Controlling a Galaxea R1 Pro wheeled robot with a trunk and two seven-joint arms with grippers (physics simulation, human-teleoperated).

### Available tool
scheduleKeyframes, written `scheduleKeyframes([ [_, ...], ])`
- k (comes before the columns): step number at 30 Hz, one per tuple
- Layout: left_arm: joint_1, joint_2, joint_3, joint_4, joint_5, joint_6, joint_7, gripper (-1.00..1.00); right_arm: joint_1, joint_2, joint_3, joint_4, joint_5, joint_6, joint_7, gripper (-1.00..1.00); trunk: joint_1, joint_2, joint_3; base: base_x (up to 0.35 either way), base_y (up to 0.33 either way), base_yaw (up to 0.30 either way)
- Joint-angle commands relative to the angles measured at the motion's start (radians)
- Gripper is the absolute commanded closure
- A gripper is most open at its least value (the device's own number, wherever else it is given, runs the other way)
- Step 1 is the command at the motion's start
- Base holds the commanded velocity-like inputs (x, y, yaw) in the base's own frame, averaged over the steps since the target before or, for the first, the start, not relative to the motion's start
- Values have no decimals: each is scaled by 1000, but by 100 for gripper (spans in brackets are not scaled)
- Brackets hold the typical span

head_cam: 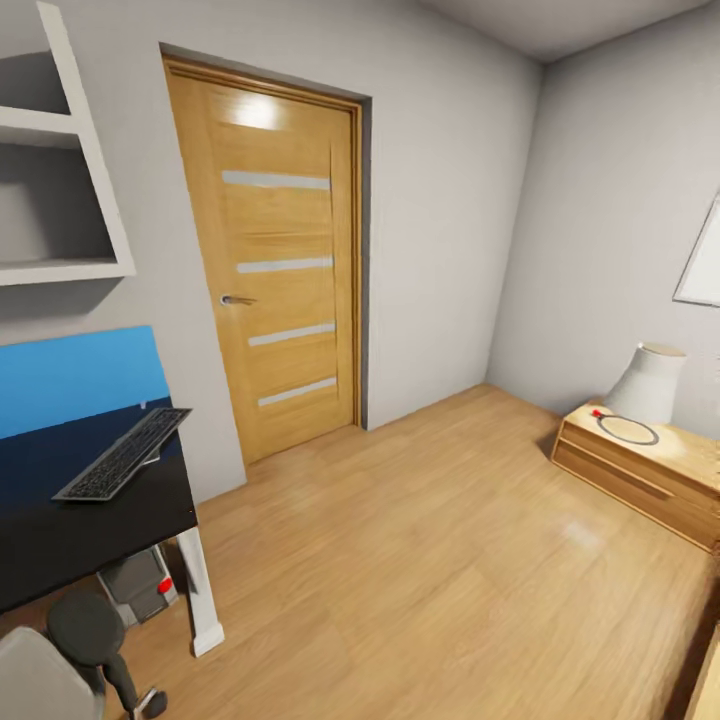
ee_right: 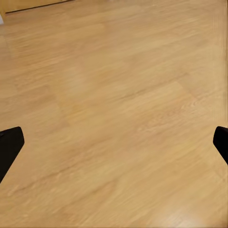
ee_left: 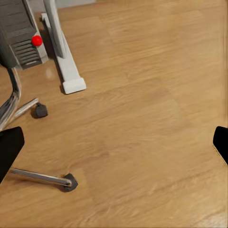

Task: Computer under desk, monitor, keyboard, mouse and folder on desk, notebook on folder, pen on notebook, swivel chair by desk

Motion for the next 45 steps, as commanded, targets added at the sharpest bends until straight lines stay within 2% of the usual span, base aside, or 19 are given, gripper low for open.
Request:
scheduleKeyframes([
  [1,0,0,-4,-1,1,-2,7,-100,-1,0,3,1,9,-2,-10,-100,1,-1,-1,324,28,-248],
  [15,0,0,-5,0,1,0,7,-100,-1,0,2,1,8,-2,-10,-100,1,-1,-1,329,-3,-226],
  [45,0,1,-7,1,1,3,6,-100,-1,0,2,0,8,-8,-11,-100,1,-1,-1,331,-5,-7],
])
